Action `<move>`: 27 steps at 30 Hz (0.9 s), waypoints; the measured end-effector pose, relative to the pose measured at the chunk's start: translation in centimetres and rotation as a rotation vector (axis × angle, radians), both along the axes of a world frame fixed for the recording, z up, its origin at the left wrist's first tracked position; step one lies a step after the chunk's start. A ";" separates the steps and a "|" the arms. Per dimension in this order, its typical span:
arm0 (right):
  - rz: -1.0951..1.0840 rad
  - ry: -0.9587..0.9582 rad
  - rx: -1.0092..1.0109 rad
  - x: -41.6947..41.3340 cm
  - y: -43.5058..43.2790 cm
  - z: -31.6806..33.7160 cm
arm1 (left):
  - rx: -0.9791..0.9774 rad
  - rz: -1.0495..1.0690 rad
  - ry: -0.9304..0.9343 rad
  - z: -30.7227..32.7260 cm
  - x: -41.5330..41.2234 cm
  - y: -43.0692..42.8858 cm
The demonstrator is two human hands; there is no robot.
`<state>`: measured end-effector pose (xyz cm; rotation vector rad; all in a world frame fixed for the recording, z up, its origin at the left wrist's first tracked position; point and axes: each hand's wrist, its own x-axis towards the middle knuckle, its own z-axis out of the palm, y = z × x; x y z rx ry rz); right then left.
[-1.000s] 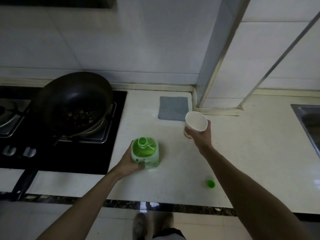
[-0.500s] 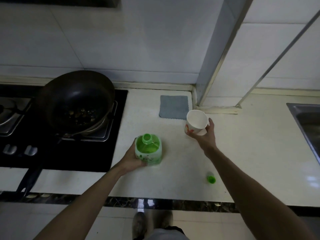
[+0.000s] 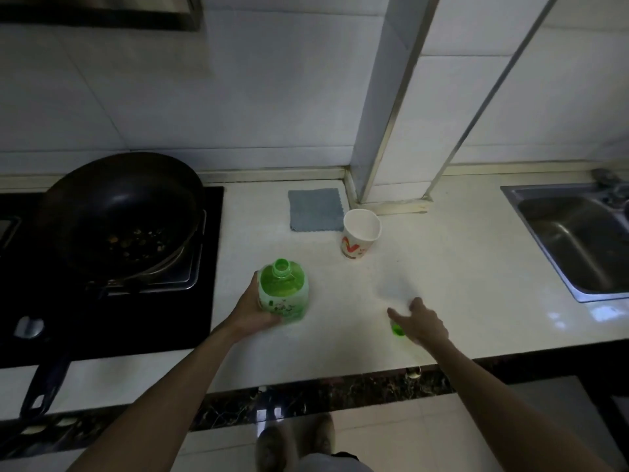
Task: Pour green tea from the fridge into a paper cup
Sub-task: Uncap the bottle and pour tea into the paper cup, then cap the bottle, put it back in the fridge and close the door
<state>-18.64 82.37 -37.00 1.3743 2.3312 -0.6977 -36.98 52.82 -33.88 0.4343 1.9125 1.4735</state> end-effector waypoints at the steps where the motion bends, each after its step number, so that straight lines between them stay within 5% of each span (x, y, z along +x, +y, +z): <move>1: 0.029 -0.053 0.013 0.4 -0.5 -0.3 | 0.002 -0.009 0.002 0.1 0.1 -0.1; 9: 0.002 0.045 0.073 1.2 -3.7 -1.2 | 0.007 -0.041 0.018 -0.4 0.4 -1.0; 14: -0.036 0.535 -0.076 -1.5 -5.8 2.2 | 0.011 -0.052 0.014 -1.2 0.1 -1.2; 20: 0.137 1.020 -0.360 -7.7 -11.1 10.8 | 0.025 -0.077 0.017 -2.1 -0.2 -1.7; 27: 0.477 1.075 -0.327 -10.9 -15.3 13.3 | -0.013 -0.095 0.052 -2.8 -0.6 -1.9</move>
